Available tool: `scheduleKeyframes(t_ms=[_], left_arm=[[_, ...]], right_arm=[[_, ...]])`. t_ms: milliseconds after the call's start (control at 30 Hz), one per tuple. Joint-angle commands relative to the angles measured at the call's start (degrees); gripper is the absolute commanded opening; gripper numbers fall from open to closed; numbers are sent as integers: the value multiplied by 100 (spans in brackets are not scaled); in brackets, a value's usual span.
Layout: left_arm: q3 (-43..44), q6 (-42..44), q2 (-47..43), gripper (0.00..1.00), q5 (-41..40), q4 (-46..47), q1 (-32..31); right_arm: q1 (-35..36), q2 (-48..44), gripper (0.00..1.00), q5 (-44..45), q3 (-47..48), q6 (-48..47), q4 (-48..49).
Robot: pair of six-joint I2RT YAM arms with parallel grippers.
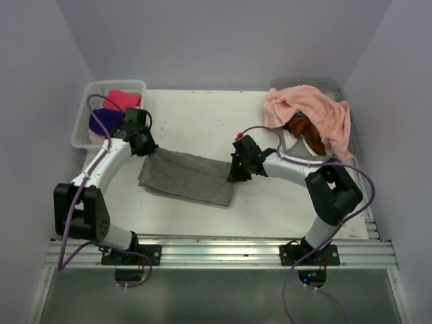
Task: Roll the towels
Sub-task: Fold the towel
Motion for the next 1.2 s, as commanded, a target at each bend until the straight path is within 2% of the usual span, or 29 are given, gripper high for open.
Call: scheduleKeyframes(t_ms=[0,167,200,267,300,400,433,467,567,600,633,767,833,1000,1167], left_arm=[[502,-87,-122,0,-327,18,-73],[775,-60,537,0,-520,79,-117],[775,-78,790,0,-538,140,-108],[766,-95,1020,0,-521,246,-108],[731,-122,1187,0,-477,316,-108],[643,-166,1433,0,-678,466,-108],[652,-166,1469,5,-731,475,-108],[652,-157,1496,19,-758,501,-108],[705,-122,1444,36,-749,492,-108],[713,-87,1322,48,-758,501,-108],[722,-69,1251,50,-776,449,-108],[705,-60,917,70,-916,150,-108],[513,-104,671,71,-960,45,-108],[-129,-131,179,57,-575,184,-108],[-719,-131,327,60,-187,475,-82]], right_arm=[[-12,-350,0,448,195,-151,-423],[-12,-140,0,423,352,-160,-441],[-12,-96,17,405,431,-169,-415],[-12,-8,37,414,476,-169,-414],[-12,1,54,422,528,-221,-441],[-12,1,71,493,590,-362,-652],[-12,-17,73,641,564,-380,-687],[-12,-78,73,651,529,-388,-678],[-12,-140,73,712,441,-397,-731],[-12,-218,73,747,380,-397,-740],[-12,-271,73,765,353,-406,-740],[-12,-508,74,993,318,-432,-950],[-12,-632,74,1081,379,-459,-1003],[-3,-737,75,1117,511,-529,-1144],[40,-711,75,1073,564,-556,-1135]])
